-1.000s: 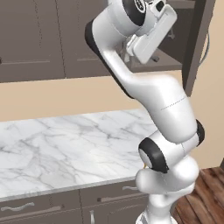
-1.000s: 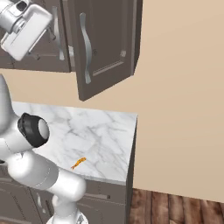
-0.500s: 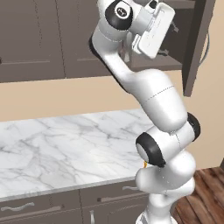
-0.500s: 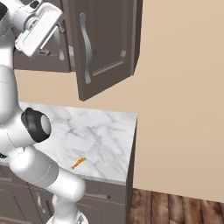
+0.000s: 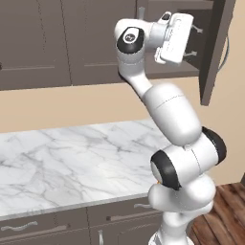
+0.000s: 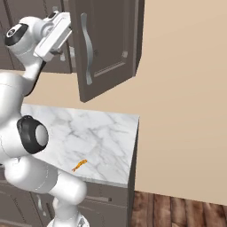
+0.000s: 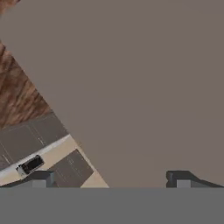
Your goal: Retrieve the tupperware from the cabinet, then place the raw meat into the tupperware to avoid contamination.
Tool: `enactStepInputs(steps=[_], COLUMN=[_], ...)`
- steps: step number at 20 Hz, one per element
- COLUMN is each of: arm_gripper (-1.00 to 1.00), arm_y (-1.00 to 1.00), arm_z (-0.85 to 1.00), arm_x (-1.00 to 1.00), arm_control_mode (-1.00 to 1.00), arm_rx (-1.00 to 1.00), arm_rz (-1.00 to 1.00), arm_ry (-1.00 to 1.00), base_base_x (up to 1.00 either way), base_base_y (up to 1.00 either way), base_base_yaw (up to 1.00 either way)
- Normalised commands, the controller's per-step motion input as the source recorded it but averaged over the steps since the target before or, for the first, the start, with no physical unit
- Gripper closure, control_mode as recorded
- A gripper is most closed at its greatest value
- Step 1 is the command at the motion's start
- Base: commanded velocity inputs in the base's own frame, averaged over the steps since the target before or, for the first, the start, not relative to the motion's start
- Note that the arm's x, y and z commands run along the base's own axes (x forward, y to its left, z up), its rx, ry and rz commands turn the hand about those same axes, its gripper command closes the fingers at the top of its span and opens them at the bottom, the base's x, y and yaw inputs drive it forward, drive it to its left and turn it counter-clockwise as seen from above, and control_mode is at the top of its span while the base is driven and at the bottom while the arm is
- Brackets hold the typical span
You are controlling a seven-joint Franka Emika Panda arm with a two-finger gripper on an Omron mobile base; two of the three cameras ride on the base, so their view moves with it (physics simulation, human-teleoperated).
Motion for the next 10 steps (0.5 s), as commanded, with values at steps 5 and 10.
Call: enactStepInputs(steps=[5, 10], arm_gripper=[-1.00, -1.00], arm_y=[-0.43, -0.41], arm_z=[-0.02, 0.00], arm_x=[0.00, 0.00], arm_control_mode=[-1.00, -1.00], arm_rx=[-0.15, -0.03], arm_rz=[-0.08, -0.04], arm_ry=[0.02, 0.00], base_base_x=[0.00, 0.00], base_base_y=[0.00, 0.00], base_base_yaw=[0.00, 0.00])
